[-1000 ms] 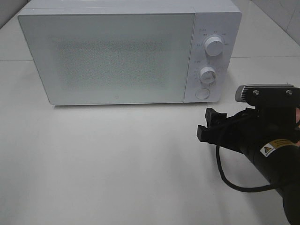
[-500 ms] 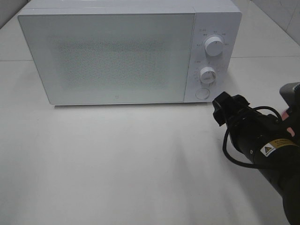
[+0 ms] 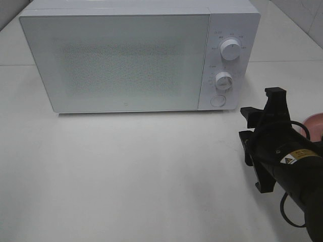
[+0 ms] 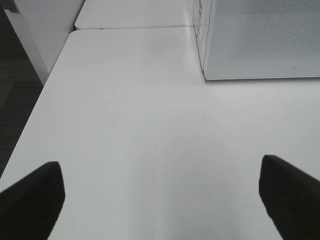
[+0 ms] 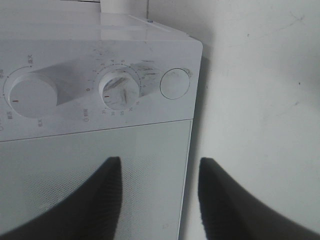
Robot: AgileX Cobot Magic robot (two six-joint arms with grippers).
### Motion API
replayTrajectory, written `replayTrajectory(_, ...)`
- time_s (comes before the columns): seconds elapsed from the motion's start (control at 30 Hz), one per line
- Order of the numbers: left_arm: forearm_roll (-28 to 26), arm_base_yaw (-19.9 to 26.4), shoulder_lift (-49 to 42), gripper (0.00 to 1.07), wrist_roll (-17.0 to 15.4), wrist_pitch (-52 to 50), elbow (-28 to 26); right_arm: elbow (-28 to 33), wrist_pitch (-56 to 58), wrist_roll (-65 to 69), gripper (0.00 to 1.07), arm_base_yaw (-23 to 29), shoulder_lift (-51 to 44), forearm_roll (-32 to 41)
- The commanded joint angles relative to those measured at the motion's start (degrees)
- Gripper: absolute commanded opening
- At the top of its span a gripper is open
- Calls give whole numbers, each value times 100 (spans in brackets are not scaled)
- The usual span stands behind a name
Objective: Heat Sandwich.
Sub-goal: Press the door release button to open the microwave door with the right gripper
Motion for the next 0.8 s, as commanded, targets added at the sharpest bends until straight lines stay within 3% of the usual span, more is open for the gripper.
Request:
replayTrajectory(0.03,-34,0,6,106,6,-23,17,-52,-40,57,25,23,0,-52)
replayTrajectory(0.07,-34,0,6,106,6,-23,17,-52,-11,57,11,23,0,-52)
replayTrajectory(0.13,-34,0,6,106,6,-23,17,-52,11,63,0,23,0,-57)
replayTrajectory(0.8,-34,0,6,106,6,-23,17,-252,814,504,0,-160,6,-751)
